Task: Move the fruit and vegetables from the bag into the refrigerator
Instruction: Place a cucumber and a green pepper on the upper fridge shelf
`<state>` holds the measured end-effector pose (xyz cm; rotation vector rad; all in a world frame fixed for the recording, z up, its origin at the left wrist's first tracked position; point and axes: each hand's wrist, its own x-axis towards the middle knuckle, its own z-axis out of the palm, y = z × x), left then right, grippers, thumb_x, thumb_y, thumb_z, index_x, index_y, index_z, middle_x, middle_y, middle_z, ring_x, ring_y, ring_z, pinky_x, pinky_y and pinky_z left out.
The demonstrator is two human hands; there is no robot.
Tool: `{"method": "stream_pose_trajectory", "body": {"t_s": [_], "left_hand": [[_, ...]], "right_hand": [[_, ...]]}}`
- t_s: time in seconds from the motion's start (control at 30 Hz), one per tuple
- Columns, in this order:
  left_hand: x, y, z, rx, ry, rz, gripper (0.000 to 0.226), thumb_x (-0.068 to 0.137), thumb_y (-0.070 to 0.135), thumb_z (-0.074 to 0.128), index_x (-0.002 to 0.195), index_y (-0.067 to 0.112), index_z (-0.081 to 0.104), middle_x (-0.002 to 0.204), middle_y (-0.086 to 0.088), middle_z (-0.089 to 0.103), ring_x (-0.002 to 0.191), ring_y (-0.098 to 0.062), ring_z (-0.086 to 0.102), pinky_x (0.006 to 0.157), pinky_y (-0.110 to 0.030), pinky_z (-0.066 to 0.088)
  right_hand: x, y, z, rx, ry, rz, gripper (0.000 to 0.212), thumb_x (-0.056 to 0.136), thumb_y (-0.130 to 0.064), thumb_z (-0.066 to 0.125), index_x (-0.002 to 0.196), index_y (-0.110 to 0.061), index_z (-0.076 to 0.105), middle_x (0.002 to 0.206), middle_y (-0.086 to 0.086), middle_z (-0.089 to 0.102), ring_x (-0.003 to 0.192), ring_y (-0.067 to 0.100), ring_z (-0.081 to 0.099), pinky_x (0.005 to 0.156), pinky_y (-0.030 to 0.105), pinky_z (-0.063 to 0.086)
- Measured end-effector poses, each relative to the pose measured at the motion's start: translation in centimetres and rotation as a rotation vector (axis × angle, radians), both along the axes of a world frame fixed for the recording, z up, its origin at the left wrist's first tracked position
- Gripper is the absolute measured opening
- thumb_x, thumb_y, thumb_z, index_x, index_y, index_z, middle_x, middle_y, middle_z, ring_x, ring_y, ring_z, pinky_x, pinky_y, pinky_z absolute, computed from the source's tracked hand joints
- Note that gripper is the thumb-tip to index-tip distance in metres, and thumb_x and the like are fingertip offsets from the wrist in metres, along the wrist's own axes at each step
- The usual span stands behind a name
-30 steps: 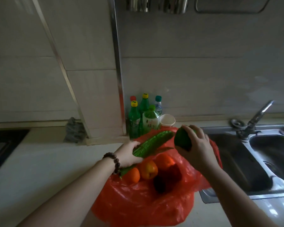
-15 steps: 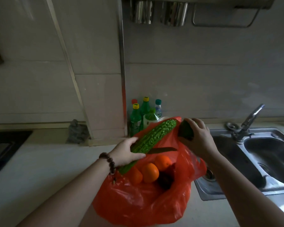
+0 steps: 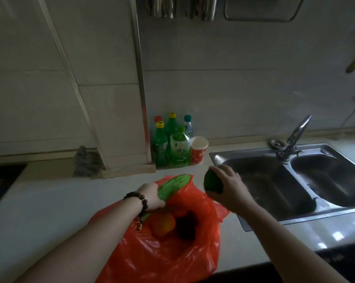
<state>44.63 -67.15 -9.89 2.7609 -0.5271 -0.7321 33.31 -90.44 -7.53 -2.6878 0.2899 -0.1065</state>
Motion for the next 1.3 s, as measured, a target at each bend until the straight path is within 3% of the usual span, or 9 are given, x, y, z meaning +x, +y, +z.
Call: {"method": "stream_pose_trajectory", "body": {"t_s": [0.17, 0.37, 0.47, 0.6, 0.73, 0.83, 0.97, 1.17, 1.3], "left_hand": [[0.4, 1.6, 0.2, -0.263, 0.071, 0.028, 0.061, 0.075, 0.049, 0.07, 0.125, 0.017, 0.056, 0.12, 0.002, 0.061, 0.101, -0.015, 0.059, 0.087, -0.03, 0.049], [0.9, 3.3, 1.9, -0.331, 0.089, 0.002, 0.067, 0.082, 0.044, 0.067, 0.137, 0.013, 0.044, 0.137, 0.004, 0.046, 0.126, -0.016, 0.045, 0.1, -0.024, 0.035], [1.2, 4.2, 2.4, -0.381, 0.153, -0.04, 0.061, 0.078, 0.045, 0.07, 0.13, 0.021, 0.05, 0.127, 0.013, 0.053, 0.115, -0.005, 0.052, 0.097, -0.023, 0.04], [2.4, 5.2, 2.4, -0.428, 0.159, -0.006, 0.081, 0.058, 0.065, 0.069, 0.127, 0.024, 0.054, 0.116, 0.016, 0.062, 0.1, 0.005, 0.059, 0.093, -0.024, 0.048], [3.4, 5.3, 2.3, -0.349, 0.111, -0.023, 0.052, 0.078, 0.04, 0.071, 0.123, 0.028, 0.049, 0.117, 0.018, 0.054, 0.098, 0.004, 0.055, 0.083, -0.013, 0.043], [4.4, 5.3, 1.7, -0.299, 0.127, -0.045, 0.068, 0.075, 0.043, 0.073, 0.135, 0.026, 0.046, 0.123, 0.014, 0.055, 0.099, 0.001, 0.058, 0.08, -0.014, 0.046], [4.4, 4.4, 2.3, -0.271, 0.11, -0.128, 0.071, 0.078, 0.038, 0.072, 0.139, 0.031, 0.037, 0.125, 0.018, 0.036, 0.119, -0.003, 0.04, 0.096, -0.014, 0.031], [3.9, 2.5, 3.8, -0.721, 0.084, 0.075, 0.066, 0.069, 0.038, 0.079, 0.124, 0.035, 0.043, 0.107, 0.026, 0.051, 0.102, 0.004, 0.052, 0.073, -0.001, 0.04], [4.3, 1.0, 5.8, -1.069, -0.063, 0.201, 0.055, 0.072, 0.032, 0.079, 0.121, 0.028, 0.055, 0.111, 0.012, 0.065, 0.104, -0.006, 0.061, 0.092, -0.033, 0.05]], "right_hand": [[0.4, 3.9, -3.4, 0.014, 0.088, 0.152, 0.077, 0.077, -0.045, 0.066, 0.143, -0.036, 0.026, 0.152, -0.002, 0.019, 0.131, 0.027, 0.031, 0.104, 0.043, 0.039], [4.1, 3.2, -3.8, 0.053, 0.078, 0.072, 0.078, 0.072, -0.039, 0.075, 0.139, -0.041, 0.036, 0.153, 0.003, -0.03, 0.139, 0.04, 0.022, 0.103, 0.043, 0.041], [6.0, 0.9, -2.9, 0.077, 0.096, 0.145, 0.082, 0.068, -0.038, 0.079, 0.139, -0.036, 0.038, 0.158, 0.003, -0.008, 0.14, 0.037, 0.02, 0.108, 0.048, 0.035], [7.0, -0.4, -2.4, 0.019, 0.036, 0.196, 0.086, 0.068, -0.048, 0.074, 0.142, -0.035, 0.031, 0.144, -0.003, 0.033, 0.125, 0.028, 0.039, 0.099, 0.047, 0.043], [7.2, -1.5, -1.3, -0.029, -0.032, 0.185, 0.085, 0.069, -0.044, 0.074, 0.142, -0.033, 0.031, 0.143, -0.005, 0.036, 0.124, 0.024, 0.039, 0.097, 0.043, 0.045], [7.8, -3.0, -0.1, -0.108, -0.049, 0.172, 0.081, 0.072, -0.043, 0.072, 0.141, -0.031, 0.032, 0.143, -0.004, 0.035, 0.125, 0.024, 0.039, 0.099, 0.041, 0.044], [9.1, -4.9, 0.5, -0.14, 0.034, 0.133, 0.087, 0.072, -0.041, 0.074, 0.144, -0.026, 0.029, 0.146, -0.002, 0.032, 0.13, 0.028, 0.035, 0.103, 0.045, 0.041], [9.6, -6.5, 0.1, -0.14, 0.144, 0.081, 0.09, 0.072, -0.039, 0.074, 0.146, -0.029, 0.025, 0.154, 0.001, 0.017, 0.137, 0.033, 0.026, 0.108, 0.05, 0.036], [8.7, -5.6, 0.9, -0.096, 0.076, 0.097, 0.084, 0.072, -0.036, 0.076, 0.142, -0.035, 0.028, 0.156, 0.002, 0.01, 0.138, 0.035, 0.024, 0.105, 0.054, 0.038]]}}
